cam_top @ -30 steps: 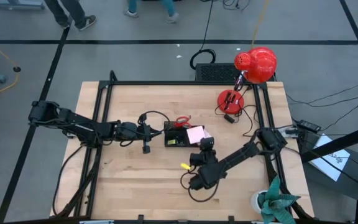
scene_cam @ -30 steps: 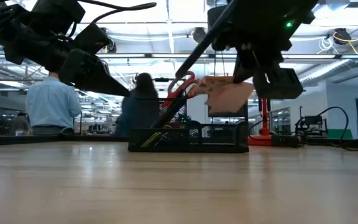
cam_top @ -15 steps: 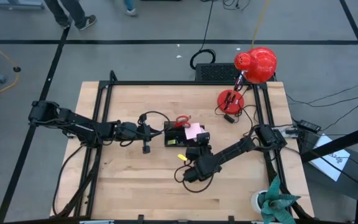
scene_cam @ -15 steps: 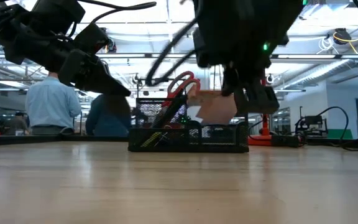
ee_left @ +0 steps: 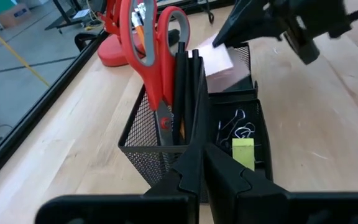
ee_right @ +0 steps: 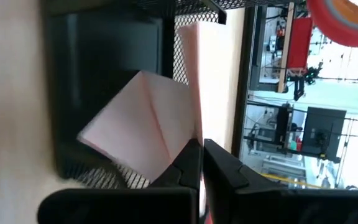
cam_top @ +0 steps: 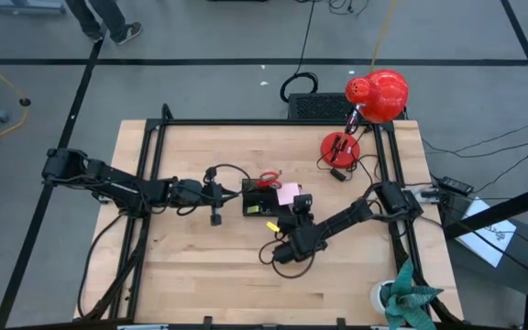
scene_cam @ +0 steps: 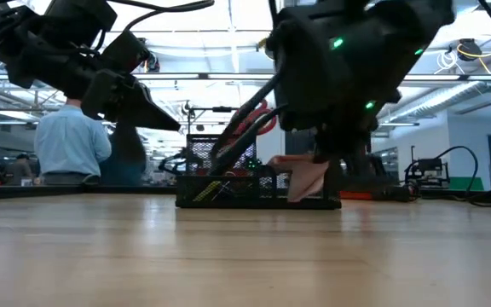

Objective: Pick and place office supplies into organizer
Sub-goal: Put the sticky notes into the desk organizer

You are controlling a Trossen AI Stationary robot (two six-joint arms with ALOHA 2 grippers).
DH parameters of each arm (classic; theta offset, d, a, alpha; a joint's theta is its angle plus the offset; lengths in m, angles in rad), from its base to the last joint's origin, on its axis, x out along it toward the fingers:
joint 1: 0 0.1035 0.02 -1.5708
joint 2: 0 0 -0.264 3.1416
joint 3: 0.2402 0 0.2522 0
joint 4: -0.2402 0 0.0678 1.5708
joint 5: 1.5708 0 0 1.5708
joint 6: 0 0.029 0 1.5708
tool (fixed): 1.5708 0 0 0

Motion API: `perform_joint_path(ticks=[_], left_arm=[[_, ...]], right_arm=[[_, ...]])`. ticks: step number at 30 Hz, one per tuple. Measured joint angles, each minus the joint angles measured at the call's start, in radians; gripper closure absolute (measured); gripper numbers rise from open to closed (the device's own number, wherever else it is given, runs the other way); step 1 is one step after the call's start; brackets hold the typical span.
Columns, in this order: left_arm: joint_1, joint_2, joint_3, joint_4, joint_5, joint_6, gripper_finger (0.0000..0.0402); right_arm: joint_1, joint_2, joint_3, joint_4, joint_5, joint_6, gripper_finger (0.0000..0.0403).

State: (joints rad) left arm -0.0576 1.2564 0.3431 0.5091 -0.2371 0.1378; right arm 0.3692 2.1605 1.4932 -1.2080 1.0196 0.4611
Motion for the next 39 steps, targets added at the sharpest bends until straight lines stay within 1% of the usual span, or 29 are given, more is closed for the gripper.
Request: perform_joint_path(ticks=[5,8,13,20,28,39], left_arm=[[0.005,0.0,0.0,0.002,0.0,-0.009,0.0376],[0.005,0.0,0.0,-0.005,0.0,-0.009,0.0376],[0.005,0.0,0.0,-0.011,0.0,-0.01,0.0376],[0.005,0.0,0.0,-0.011,0.0,-0.008,0.0376],[0.005,0.0,0.0,-0.011,0.0,-0.012,0.0376],[0.005,0.0,0.0,-0.011,0.001,-0.019,0.0376]], right_arm=[[-0.034,0.0,-0.025,0.11,0.0,-0.051,0.0403],[-0.042,0.0,-0.042,0.143,-0.009,-0.082,0.0403],[-0.042,-0.001,-0.046,0.151,-0.082,-0.12,0.0401],[-0.029,-0.016,-0.046,0.154,-0.158,-0.137,0.0369],[-0.007,-0.081,-0.049,0.176,-0.232,-0.123,0.0358],[-0.007,-0.127,-0.049,0.148,-0.218,-0.109,0.0358]])
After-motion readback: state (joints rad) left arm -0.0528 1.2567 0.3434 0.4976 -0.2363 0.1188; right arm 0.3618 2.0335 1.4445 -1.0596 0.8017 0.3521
